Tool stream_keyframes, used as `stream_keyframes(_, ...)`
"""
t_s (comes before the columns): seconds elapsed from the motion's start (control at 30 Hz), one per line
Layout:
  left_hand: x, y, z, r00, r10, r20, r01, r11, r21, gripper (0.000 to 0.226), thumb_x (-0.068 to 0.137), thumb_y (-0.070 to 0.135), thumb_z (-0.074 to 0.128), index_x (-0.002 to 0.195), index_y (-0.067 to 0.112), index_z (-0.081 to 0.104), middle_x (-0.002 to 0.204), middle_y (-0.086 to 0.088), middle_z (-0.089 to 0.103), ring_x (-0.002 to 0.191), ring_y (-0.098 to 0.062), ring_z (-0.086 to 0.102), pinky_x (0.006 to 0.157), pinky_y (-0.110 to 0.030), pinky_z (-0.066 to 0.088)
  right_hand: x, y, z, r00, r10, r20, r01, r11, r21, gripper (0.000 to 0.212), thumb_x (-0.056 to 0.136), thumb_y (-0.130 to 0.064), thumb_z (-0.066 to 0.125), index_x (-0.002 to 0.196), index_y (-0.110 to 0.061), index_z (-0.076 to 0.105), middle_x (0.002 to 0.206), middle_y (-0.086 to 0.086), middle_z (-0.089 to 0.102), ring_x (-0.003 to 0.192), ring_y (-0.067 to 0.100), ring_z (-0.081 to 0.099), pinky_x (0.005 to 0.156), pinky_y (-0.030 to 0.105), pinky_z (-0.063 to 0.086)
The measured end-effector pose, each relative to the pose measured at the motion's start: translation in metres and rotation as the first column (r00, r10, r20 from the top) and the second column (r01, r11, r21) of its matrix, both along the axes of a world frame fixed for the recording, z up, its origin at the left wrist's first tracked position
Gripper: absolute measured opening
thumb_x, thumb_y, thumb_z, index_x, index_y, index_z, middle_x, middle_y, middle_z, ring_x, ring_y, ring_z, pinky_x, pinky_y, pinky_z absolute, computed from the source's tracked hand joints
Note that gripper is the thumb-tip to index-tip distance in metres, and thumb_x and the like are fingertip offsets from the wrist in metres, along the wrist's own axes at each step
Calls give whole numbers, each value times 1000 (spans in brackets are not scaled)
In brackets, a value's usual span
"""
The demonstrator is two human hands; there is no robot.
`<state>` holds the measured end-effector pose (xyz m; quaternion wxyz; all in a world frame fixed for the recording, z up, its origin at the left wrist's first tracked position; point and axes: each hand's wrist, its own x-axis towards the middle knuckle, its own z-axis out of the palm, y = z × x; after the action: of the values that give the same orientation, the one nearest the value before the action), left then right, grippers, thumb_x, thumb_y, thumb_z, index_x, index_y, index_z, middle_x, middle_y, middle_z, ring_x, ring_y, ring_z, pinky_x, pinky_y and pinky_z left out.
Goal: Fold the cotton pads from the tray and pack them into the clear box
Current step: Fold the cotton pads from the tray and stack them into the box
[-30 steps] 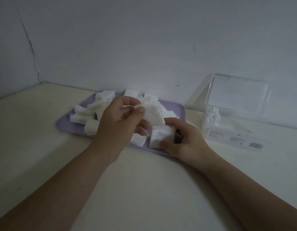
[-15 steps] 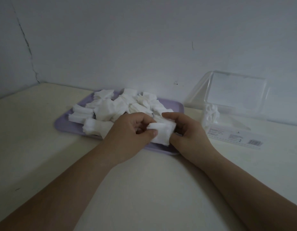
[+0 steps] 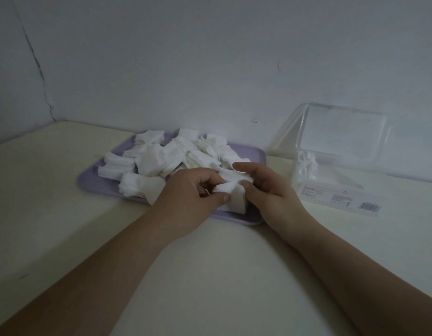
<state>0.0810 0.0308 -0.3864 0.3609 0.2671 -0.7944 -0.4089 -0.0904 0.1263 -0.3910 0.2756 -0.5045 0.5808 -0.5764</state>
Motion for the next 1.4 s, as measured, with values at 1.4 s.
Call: stream_keyframes(1.4,-21,15,23,968,78,-237,-43,988,149,40,93,12,72,125,35,63,112,6,74,75,-12,73,70,-29,57,1,3,52,975,-172,-138,173,985,-1,25,85,-17,75,109,-23,71,90,-6,76,79,8,71,74,29,58)
